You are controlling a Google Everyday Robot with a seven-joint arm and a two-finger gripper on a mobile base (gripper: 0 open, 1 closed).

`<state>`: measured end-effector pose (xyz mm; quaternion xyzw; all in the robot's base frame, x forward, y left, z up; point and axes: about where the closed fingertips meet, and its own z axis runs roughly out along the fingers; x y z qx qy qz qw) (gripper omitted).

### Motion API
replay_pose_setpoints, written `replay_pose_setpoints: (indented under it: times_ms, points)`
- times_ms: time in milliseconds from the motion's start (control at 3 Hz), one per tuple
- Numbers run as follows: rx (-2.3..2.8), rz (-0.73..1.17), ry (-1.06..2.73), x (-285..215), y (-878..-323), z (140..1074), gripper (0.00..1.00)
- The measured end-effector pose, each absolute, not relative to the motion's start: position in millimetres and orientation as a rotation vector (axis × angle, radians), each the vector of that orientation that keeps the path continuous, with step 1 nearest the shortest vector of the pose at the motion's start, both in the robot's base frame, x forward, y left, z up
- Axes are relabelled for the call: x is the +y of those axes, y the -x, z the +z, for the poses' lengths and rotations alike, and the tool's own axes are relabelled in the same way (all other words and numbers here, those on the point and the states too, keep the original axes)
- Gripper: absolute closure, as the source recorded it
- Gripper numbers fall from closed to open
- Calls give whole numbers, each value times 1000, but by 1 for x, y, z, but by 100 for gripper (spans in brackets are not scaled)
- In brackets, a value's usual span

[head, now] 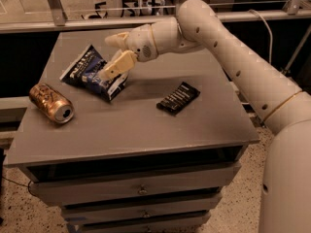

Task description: Move blue chip bag near orange can

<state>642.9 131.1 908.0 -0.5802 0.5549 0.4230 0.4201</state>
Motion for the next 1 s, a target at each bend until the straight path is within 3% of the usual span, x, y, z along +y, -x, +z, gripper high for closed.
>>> replay_pose_setpoints:
  times_ms: [333, 1000]
  points:
    - [1436, 964, 1415, 111, -655, 910, 0]
    - [1781, 430, 1095, -55, -701, 899, 0]
